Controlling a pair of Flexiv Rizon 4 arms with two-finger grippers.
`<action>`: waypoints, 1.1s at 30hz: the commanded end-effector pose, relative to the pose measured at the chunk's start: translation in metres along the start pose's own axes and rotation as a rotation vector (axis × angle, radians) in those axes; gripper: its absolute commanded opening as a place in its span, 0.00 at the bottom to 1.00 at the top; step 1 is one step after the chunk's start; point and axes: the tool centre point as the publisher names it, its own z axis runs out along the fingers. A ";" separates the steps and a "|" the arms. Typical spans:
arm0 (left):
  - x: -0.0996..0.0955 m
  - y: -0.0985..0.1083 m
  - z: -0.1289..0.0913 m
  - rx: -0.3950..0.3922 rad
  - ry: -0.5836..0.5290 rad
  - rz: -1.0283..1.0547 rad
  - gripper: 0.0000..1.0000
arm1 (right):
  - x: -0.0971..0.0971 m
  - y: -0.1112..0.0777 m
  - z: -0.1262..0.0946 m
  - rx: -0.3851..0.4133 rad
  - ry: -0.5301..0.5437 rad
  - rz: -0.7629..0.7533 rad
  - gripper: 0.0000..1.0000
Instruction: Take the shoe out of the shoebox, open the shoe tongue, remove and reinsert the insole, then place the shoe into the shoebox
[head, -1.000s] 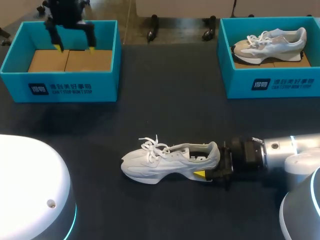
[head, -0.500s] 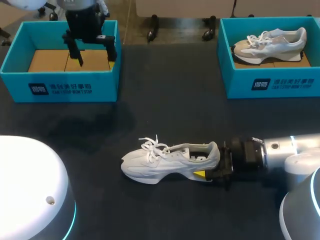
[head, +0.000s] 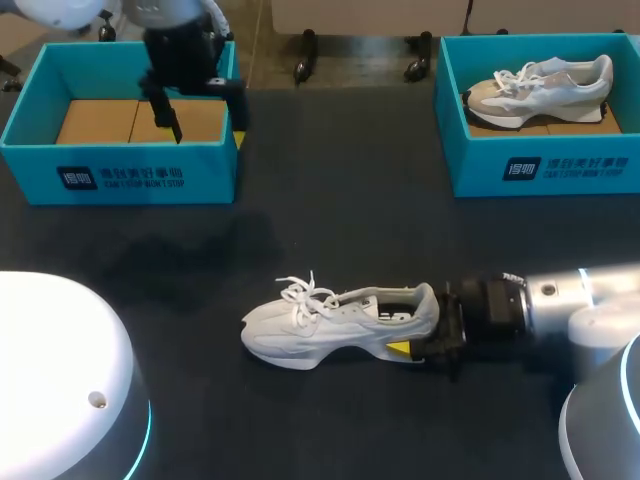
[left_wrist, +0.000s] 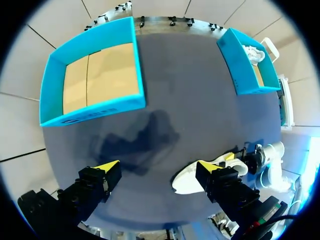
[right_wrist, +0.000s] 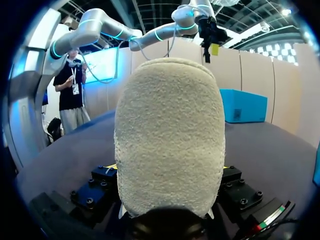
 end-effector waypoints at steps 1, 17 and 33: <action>0.005 0.001 0.001 -0.011 0.002 0.004 1.00 | -0.003 0.002 0.003 0.011 0.016 -0.003 0.00; 0.017 0.008 0.002 -0.054 0.006 -0.022 1.00 | -0.004 0.003 0.003 0.005 0.027 -0.015 0.00; 0.080 0.067 0.020 -0.054 -0.010 -0.016 1.00 | -0.004 0.003 0.003 0.005 0.027 -0.015 0.00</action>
